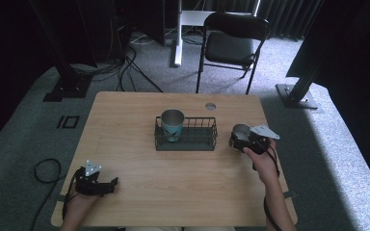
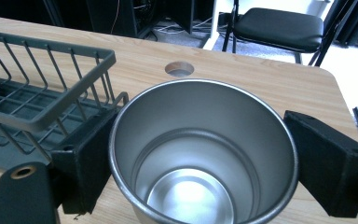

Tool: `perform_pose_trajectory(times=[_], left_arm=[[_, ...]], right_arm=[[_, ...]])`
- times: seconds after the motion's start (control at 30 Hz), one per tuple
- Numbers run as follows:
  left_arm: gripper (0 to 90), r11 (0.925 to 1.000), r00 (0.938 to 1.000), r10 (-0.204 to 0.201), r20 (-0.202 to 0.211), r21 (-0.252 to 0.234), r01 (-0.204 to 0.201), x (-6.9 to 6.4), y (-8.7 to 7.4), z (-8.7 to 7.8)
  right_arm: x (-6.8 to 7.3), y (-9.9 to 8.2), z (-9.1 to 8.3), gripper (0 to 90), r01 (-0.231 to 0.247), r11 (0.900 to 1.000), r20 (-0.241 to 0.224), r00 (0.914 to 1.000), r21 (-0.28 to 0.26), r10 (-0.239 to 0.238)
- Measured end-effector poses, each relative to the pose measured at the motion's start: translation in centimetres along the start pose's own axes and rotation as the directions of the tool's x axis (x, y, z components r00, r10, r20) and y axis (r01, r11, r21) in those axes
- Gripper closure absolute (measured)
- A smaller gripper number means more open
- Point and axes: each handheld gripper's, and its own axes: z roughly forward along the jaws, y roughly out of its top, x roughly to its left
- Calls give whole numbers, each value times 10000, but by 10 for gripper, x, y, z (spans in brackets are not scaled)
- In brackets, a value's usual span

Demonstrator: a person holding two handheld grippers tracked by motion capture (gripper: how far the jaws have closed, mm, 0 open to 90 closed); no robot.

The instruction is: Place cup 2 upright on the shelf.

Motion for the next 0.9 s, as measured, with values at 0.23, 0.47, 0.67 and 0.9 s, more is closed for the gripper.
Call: perform_pose_trajectory(times=[0.23, 0.47, 0.67, 0.9], left_arm=[[36, 10000, 10000, 6, 0, 7, -6, 0, 0, 0], [36, 10000, 10000, 2, 2, 3, -2, 0, 0, 0], [36, 10000, 10000, 4, 0, 6, -4, 0, 0, 0], [36, 10000, 10000, 6, 0, 8, -6, 0, 0, 0]], right_arm=[[-1, 13, -12, 131, 104, 9998, -5, 9999, -142, -105], [2, 26, -18, 132, 279, 9993, -4, 9996, -255, -279], [6, 38, -23, 132, 336, 9987, -104, 9994, -385, -341], [12, 49, -27, 131, 418, 9979, -211, 9989, -486, -429]])
